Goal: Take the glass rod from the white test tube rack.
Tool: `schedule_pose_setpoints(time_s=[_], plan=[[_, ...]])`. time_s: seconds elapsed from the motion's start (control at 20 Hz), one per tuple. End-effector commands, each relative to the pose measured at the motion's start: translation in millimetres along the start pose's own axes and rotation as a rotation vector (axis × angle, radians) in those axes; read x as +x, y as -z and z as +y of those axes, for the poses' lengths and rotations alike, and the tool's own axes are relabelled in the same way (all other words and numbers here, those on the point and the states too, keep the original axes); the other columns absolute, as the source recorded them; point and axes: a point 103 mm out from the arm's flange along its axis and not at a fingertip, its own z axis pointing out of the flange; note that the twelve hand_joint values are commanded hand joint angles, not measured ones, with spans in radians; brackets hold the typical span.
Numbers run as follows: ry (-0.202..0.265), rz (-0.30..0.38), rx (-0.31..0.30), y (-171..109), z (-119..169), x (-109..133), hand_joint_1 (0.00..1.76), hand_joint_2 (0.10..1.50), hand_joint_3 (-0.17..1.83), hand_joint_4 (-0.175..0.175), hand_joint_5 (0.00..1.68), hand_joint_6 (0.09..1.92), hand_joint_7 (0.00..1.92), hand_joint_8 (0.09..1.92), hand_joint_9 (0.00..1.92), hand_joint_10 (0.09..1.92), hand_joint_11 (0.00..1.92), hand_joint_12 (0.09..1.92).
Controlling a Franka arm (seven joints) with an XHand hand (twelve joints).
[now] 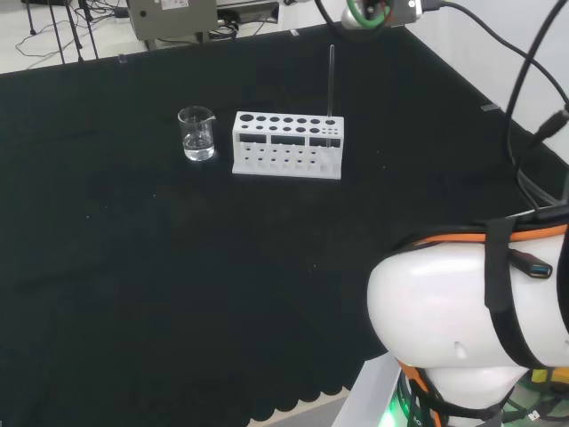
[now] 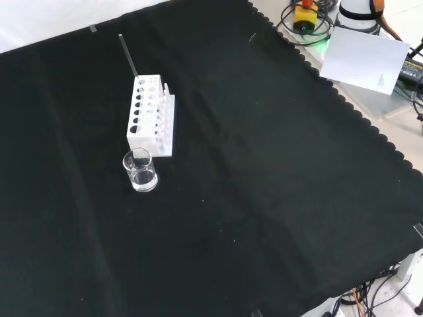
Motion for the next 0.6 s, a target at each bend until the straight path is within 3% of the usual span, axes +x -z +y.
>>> schedule_pose_setpoints(time_s=[0.05,0.3,0.6], plan=[[0.011,0.015,0.011,-4,6,-10,0.56,0.93,0.44,-0.134,0.00,0.09,0.00,0.39,0.00,0.53,0.00,1.00],[0.009,0.025,0.011,-11,17,-24,0.56,0.94,0.42,-0.132,0.00,0.09,0.00,0.52,0.00,0.79,0.00,1.28],[-0.013,0.051,0.001,-13,44,-39,0.56,0.93,0.43,-0.133,0.00,0.09,0.00,0.58,0.01,0.90,0.00,1.37]])
